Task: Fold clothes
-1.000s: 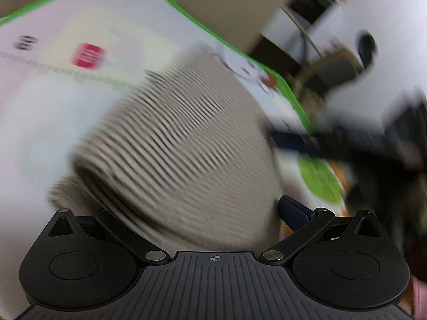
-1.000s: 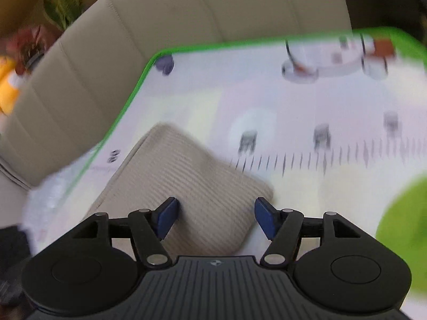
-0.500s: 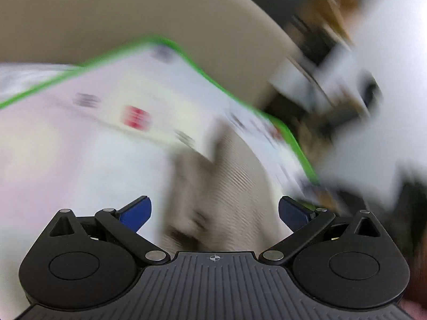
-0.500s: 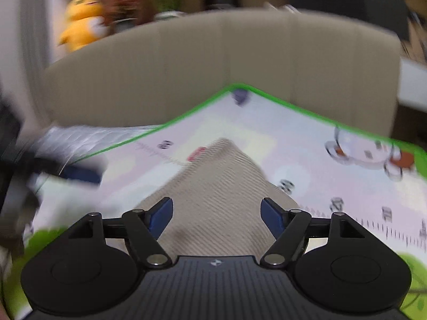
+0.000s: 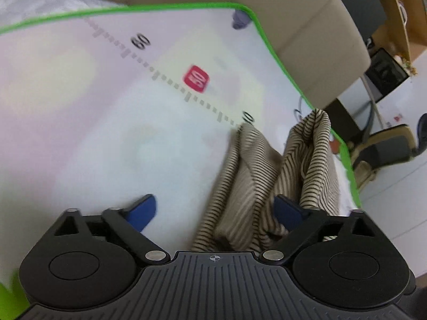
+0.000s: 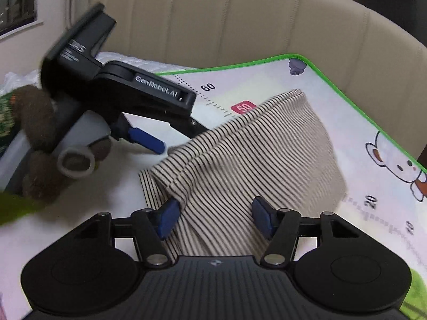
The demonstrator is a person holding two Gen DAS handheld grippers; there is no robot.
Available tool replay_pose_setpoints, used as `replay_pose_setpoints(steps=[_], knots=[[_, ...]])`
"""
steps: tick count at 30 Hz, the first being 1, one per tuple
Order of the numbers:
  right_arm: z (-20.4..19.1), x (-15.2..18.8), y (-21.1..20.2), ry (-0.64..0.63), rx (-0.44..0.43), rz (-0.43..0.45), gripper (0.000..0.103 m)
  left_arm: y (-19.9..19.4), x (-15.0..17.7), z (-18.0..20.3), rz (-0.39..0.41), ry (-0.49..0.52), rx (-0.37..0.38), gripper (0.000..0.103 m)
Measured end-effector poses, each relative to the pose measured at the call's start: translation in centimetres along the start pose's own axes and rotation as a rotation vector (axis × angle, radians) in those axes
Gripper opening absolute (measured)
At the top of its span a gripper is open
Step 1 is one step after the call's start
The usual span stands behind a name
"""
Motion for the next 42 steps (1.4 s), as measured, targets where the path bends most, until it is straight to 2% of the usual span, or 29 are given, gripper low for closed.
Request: replay_pose_setpoints(steps=[1,2,5,8,11,13,14,16,18,20,24,27,29,32,37,39,40,41,42], knots=[[0.9,0.3,-0.7,0.000,0.012,-0.014,0.065,-0.1,0.2,0.2,-0.015,-0.006,0.028,0.085],[1.9,0.6,-1.3,0.010,0.026,-0.025,0.066,0.2,0.9,1.0,-0.042,-0.002,0.066,0.078],[5.3,1.0,-3.1,0.107,0.059,-0.031,0.067,0.8,2.1,2.6,-0.086,0.059,0.088,0.078],[8.2,0.6,-5.4,0.274,0.049,0.018,0.071,1.0,3.5,3.9,-0.148,0.105,0.118,0.079],[8.8,-0.3,-6.7,0.401,-0.006,0.081,0.073,0.9,5.3,5.0,-0.227,0.139,0.161,0.083],[8.1,-1.1,-6.5,0.429,-0.012,0.104,0.074,0.7,6.4,5.8,-0.279,0.162,0.190,0.083],[7.4,-1.6,-6.1,0.420,0.004,0.112,0.076,0.0,6.6,6.1,-0.272,0.193,0.173,0.083],[6.0,-2.5,-5.2,0.389,0.049,0.125,0.079,-1.9,5.4,5.9,-0.191,0.211,0.115,0.087],[4.2,-2.7,-4.2,0.358,0.081,0.133,0.079,-3.4,3.8,4.6,-0.101,0.174,0.046,0.089],[2.5,-2.4,-2.9,0.310,0.122,0.121,0.079,-4.9,2.2,3.1,-0.015,0.133,-0.020,0.085],[0.0,-1.0,-0.5,0.232,0.213,0.075,0.080,-4.2,2.4,1.5,-0.032,0.085,-0.070,0.063],[0.5,0.3,0.5,0.239,0.293,0.054,0.085,-2.8,3.2,2.0,-0.064,0.116,-0.109,0.060],[1.5,0.9,0.5,0.295,0.303,0.059,0.092,-2.4,3.9,2.1,-0.079,0.141,-0.117,0.060],[2.0,1.1,0.1,0.298,0.323,0.075,0.092,-2.3,4.2,2.3,-0.086,0.160,-0.121,0.060],[1.0,0.6,-0.1,0.163,0.394,0.121,0.088,-1.5,4.5,2.4,-0.101,0.148,-0.116,0.058],[0.5,0.4,0.3,0.110,0.413,0.127,0.083,-1.4,4.6,2.5,-0.104,0.147,-0.114,0.057],[0.4,0.3,0.7,0.100,0.394,0.117,0.074,-1.3,4.7,2.5,-0.106,0.147,-0.112,0.057],[0.3,0.2,1.2,0.089,0.375,0.106,0.059,-1.3,4.7,2.5,-0.107,0.147,-0.109,0.056],[0.3,0.1,1.4,0.093,0.353,0.093,0.052,-1.2,4.7,2.5,-0.110,0.147,-0.107,0.054]])
Point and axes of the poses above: each gripper's, at about its wrist camera, not at the fingertips, and y roughly the way its jaws point, z to its right, x to its underside, the point moved 9 cm from there along y, roughly the way its jaws point, and after that the axes turned 7 degrees about -z, right-handed, at the moved point
